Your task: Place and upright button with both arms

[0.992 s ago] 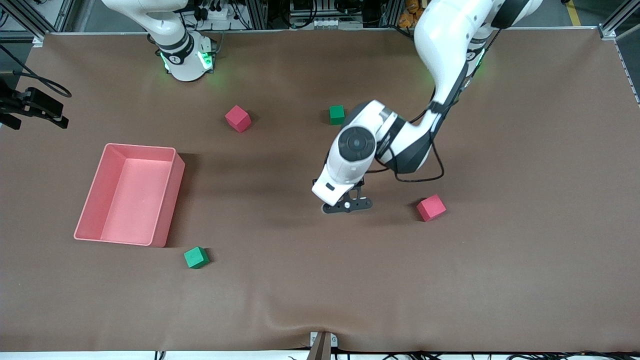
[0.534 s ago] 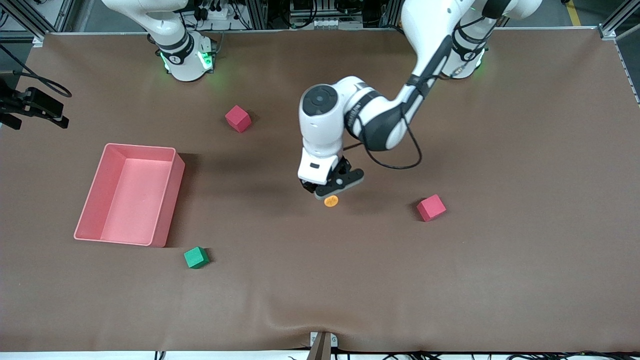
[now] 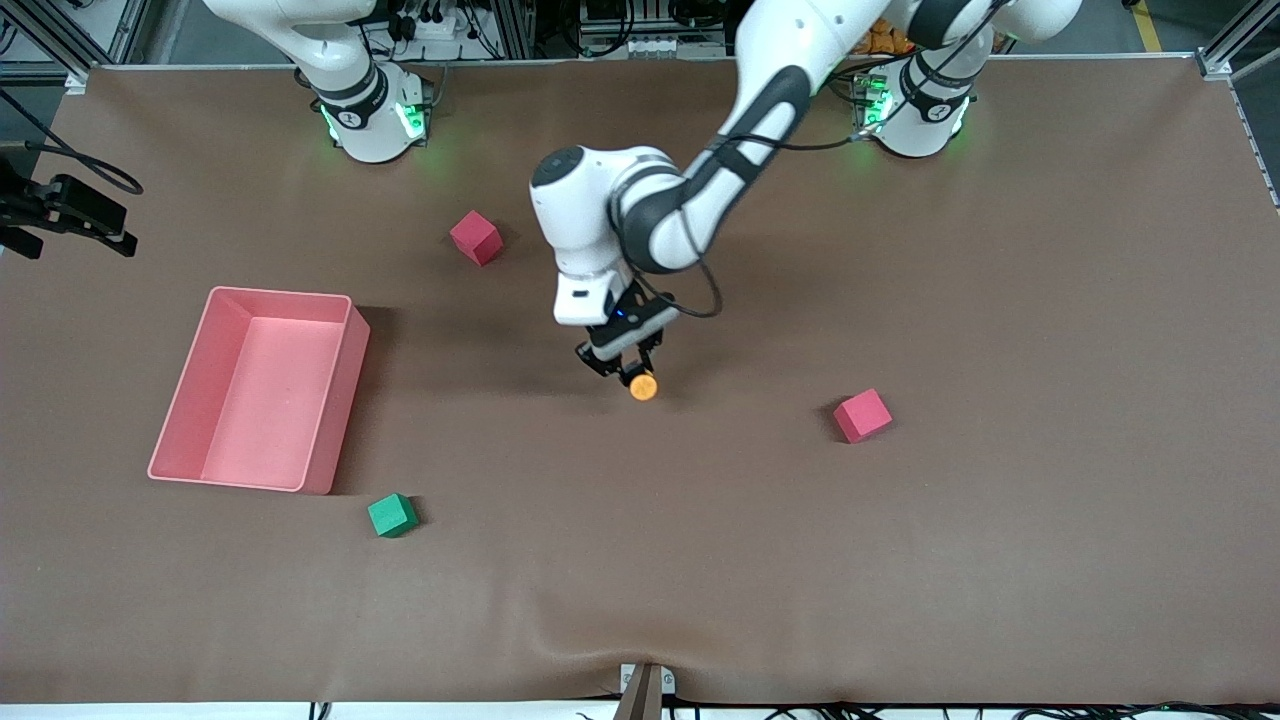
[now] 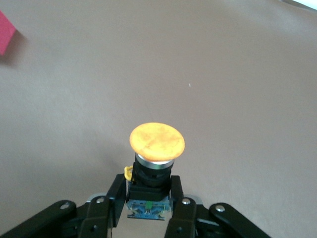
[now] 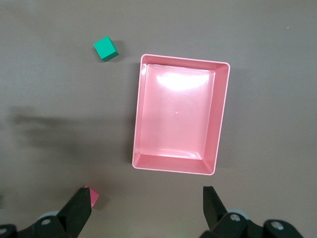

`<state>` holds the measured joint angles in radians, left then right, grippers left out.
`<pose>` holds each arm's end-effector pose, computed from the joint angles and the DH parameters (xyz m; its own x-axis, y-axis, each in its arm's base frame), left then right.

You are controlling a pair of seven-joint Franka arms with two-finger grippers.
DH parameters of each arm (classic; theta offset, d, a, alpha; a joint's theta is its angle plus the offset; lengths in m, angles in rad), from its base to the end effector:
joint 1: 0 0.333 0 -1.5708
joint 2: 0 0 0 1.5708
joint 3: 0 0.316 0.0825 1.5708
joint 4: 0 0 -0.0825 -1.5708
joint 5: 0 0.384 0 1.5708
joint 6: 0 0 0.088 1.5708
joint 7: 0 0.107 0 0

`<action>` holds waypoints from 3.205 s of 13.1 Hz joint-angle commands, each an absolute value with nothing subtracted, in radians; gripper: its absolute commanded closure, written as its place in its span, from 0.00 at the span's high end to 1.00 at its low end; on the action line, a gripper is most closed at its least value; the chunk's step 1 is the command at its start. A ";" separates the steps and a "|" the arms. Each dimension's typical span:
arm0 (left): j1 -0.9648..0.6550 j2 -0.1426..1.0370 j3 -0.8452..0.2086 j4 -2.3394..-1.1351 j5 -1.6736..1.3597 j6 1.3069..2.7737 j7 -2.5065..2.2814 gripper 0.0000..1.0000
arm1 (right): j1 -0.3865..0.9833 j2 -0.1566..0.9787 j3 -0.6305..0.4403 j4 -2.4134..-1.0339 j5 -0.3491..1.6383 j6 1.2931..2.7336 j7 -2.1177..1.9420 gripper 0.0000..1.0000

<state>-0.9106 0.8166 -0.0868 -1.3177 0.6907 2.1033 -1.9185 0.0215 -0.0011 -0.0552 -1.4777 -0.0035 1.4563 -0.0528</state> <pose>0.4425 -0.6012 0.2530 0.7158 0.4910 0.4966 0.5328 -0.8437 0.0663 0.5422 -0.0187 0.6586 0.9996 0.0187 -0.0205 0.0188 -0.9998 0.0023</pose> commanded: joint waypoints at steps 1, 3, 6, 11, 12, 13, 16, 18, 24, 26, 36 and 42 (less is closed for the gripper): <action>-0.975 0.848 -0.074 -1.313 0.842 2.112 -2.047 0.00 | 0.009 -0.002 -0.051 -1.468 0.014 1.445 -0.060 1.00; -1.011 0.883 -0.074 -1.313 0.984 2.111 -2.165 0.00 | 0.009 -0.002 -0.051 -1.468 0.015 1.448 -0.060 1.00; -1.063 0.897 -0.072 -1.334 1.124 2.097 -2.235 0.00 | 0.009 0.002 -0.051 -1.468 0.015 1.447 -0.060 1.00; -1.104 0.986 -0.071 -1.339 1.310 2.045 -2.294 0.00 | 0.008 -0.002 -0.051 -1.468 0.015 1.445 -0.060 1.00; -1.106 1.000 -0.071 -1.341 1.359 2.040 -2.330 0.00 | 0.008 -0.002 -0.051 -1.468 0.015 1.447 -0.060 1.00; -1.112 1.029 -0.071 -1.341 1.400 2.030 -2.379 0.00 | 0.008 -0.002 -0.051 -1.470 0.015 1.445 -0.060 1.00; -1.121 1.065 -0.072 -1.341 1.465 1.996 -2.462 0.00 | 0.006 0.002 -0.051 -1.470 0.015 1.445 -0.060 1.00; -1.121 1.062 -0.074 -1.350 1.457 1.994 -2.464 0.66 | 0.006 0.002 -0.051 -1.470 0.015 1.447 -0.060 1.00; -1.147 0.984 -0.112 -1.353 1.246 1.985 -2.413 1.00 | 0.005 0.002 -0.051 -1.468 0.015 1.445 -0.060 1.00; -1.150 0.901 -0.158 -1.351 1.067 1.942 -2.309 1.00 | 0.005 0.002 -0.051 -1.468 0.015 1.445 -0.060 1.00; -0.892 0.511 -0.201 -1.350 0.375 1.846 -1.904 1.00 | -0.005 0.002 -0.054 -1.470 0.017 1.445 -0.061 1.00; -0.528 0.341 -0.196 -1.348 0.192 1.608 -1.322 1.00 | -0.006 0.002 -0.054 -1.468 0.018 1.448 -0.061 1.00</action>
<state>-0.5953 0.4046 -0.1854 -1.3122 0.2173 1.6667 -1.4482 0.0123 0.0024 -0.0628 -1.4773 -0.0019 1.4544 -0.0528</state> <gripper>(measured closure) 0.000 0.000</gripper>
